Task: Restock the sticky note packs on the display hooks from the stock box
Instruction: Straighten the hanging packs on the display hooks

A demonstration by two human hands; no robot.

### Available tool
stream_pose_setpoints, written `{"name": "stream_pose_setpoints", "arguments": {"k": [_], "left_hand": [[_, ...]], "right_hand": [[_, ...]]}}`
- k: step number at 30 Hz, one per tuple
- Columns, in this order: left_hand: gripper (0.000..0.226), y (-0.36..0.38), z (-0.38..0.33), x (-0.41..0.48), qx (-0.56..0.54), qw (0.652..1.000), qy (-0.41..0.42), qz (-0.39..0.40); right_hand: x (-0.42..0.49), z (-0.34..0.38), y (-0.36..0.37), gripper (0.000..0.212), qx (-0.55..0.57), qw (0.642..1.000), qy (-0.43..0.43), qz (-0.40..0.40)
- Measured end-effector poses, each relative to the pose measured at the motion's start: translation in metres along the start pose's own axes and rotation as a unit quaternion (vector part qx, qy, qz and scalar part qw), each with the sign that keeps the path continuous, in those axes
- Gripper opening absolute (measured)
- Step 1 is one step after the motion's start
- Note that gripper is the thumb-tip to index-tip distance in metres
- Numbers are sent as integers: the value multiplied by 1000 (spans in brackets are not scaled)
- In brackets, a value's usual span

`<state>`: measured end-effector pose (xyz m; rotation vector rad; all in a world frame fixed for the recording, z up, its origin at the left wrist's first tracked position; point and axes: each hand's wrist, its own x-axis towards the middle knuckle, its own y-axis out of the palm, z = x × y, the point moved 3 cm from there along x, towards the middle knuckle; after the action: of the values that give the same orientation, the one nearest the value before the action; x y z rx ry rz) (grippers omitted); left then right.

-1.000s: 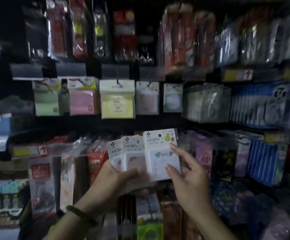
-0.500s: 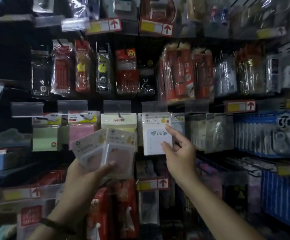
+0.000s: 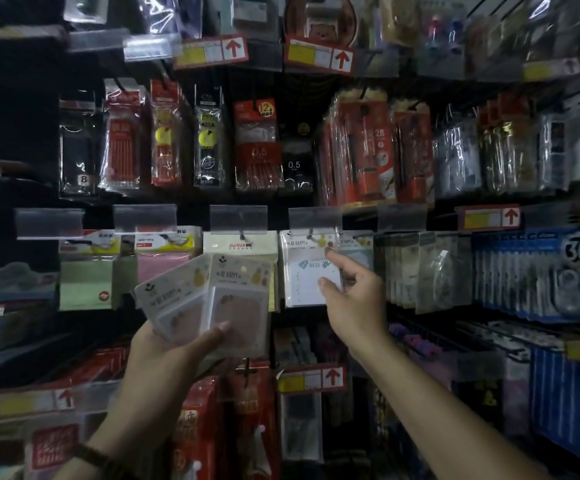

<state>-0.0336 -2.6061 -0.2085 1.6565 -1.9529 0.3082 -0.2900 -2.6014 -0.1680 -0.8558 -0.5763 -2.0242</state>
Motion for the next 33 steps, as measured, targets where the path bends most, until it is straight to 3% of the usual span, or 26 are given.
{"name": "stream_pose_setpoints", "arguments": {"k": [9, 12, 15, 20, 26, 33], "left_hand": [[42, 20, 7, 11, -49, 998, -34, 35], [42, 26, 11, 16, -64, 996, -45, 42], [43, 36, 13, 19, -78, 994, -50, 55], [42, 55, 15, 21, -105, 990, -44, 80], [38, 56, 11, 24, -93, 991, -23, 92], [31, 40, 11, 26, -59, 998, 14, 24]], "right_hand": [[26, -17, 17, 54, -175, 984, 27, 4], [11, -10, 15, 43, -219, 975, -8, -49], [-14, 0, 10, 33, -124, 986, -83, -76], [-44, 6, 14, 52, 44, 996, -43, 64], [-34, -8, 5, 48, 123, 992, 10, 33], [-12, -9, -5, 49, 106, 994, -34, -20]]}}
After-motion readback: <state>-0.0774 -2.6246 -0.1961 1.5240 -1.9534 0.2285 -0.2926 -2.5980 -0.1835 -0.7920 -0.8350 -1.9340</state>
